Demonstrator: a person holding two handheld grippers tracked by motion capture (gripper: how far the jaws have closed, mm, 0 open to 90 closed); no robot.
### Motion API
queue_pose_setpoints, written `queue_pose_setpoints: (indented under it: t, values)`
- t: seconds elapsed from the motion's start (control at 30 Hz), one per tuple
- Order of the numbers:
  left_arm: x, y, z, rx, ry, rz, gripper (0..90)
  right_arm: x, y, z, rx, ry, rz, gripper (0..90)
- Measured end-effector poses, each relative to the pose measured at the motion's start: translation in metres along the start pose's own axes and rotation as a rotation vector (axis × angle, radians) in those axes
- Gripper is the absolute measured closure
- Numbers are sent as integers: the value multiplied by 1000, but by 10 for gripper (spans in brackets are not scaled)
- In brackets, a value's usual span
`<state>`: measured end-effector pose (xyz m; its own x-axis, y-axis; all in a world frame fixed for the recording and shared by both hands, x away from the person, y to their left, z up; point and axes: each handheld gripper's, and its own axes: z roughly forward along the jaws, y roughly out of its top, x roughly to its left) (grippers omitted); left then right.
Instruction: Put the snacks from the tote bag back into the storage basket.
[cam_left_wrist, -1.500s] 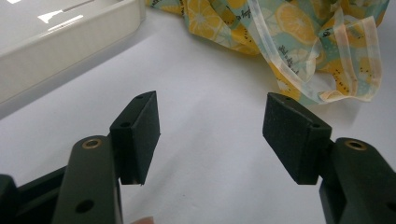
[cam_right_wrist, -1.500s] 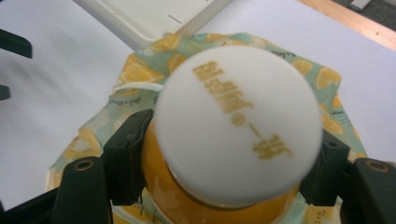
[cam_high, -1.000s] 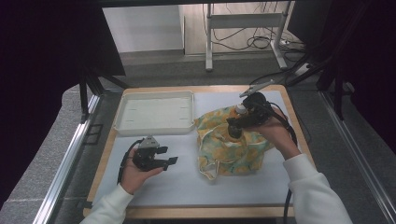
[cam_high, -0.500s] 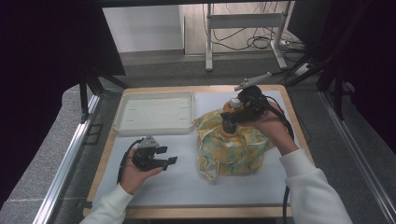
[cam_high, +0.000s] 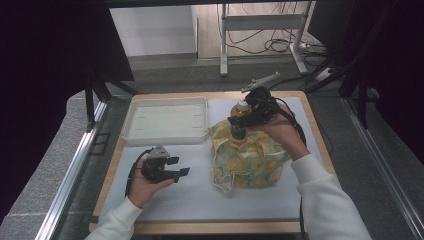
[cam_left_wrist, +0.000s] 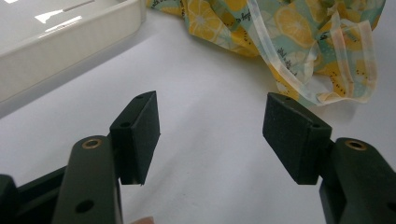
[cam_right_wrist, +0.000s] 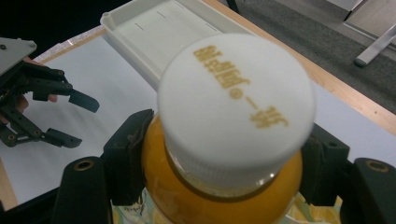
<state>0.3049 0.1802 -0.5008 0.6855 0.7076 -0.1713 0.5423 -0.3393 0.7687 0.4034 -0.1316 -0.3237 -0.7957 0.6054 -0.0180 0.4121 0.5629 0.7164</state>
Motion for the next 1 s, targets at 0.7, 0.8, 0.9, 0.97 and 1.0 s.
queue_pose_setpoints:
  t: [0.7, 0.8, 0.9, 0.97, 1.0]
  values:
    - [0, 0, -1, -2, -17, -4, 367, 11, 25, 21, -3, 18, -22, 299]
    - [1, 0, -1, -5, -24, -11, 367, 12, 28, 26, -1, 20, -22, 299]
    - [1, 0, -1, -8, -31, -18, 368, 13, 30, 30, 0, 25, -24, 299]
    - [1, 0, -1, -5, -30, -15, 368, 14, 32, 34, -3, 32, -27, 299]
    - [1, 0, 0, -5, -30, -15, 368, 15, 33, 35, -4, 35, -28, 299]
